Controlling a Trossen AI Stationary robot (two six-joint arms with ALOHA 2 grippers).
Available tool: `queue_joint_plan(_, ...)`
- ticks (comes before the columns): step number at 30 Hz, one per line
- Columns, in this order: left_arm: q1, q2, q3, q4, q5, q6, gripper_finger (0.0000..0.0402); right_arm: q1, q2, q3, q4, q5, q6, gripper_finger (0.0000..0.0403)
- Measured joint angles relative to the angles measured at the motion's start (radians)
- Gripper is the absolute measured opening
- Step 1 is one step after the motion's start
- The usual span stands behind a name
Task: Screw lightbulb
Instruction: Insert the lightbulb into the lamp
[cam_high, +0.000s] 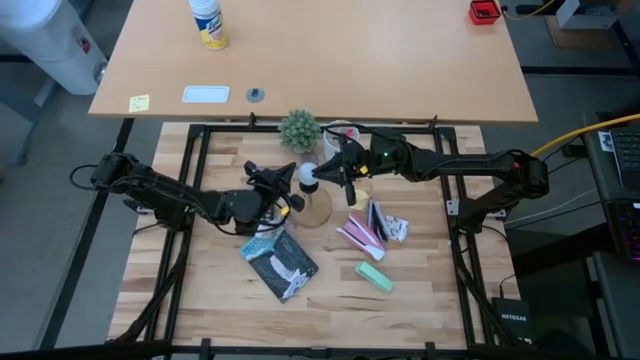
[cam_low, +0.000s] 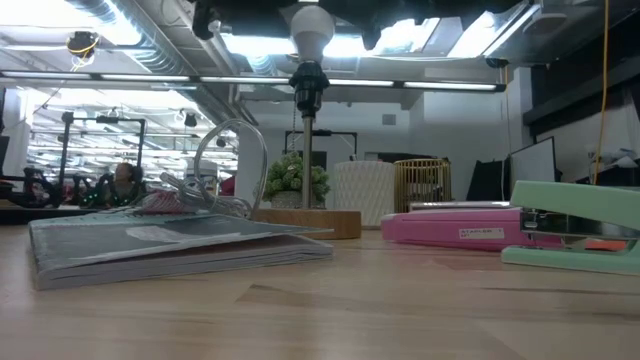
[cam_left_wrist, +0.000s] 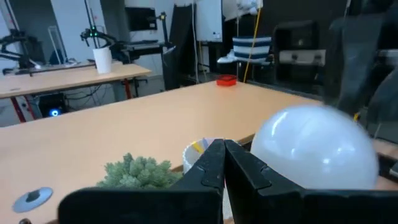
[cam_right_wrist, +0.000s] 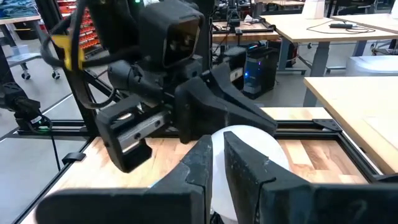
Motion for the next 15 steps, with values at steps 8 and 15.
queue_joint_plan(8, -0.055, 0.0, 0.0, 0.25, -0.007, 0.213, 0.0001, 0.0, 0.0, 0.0, 0.0, 0.009, 0.0, 0.0044)
queue_joint_plan(15, -0.086, 0.0, 0.0, 0.224, 0.135, 0.131, 0.0001, -0.001, 0.001, 0.0, 0.017, 0.013, 0.0, 0.0044)
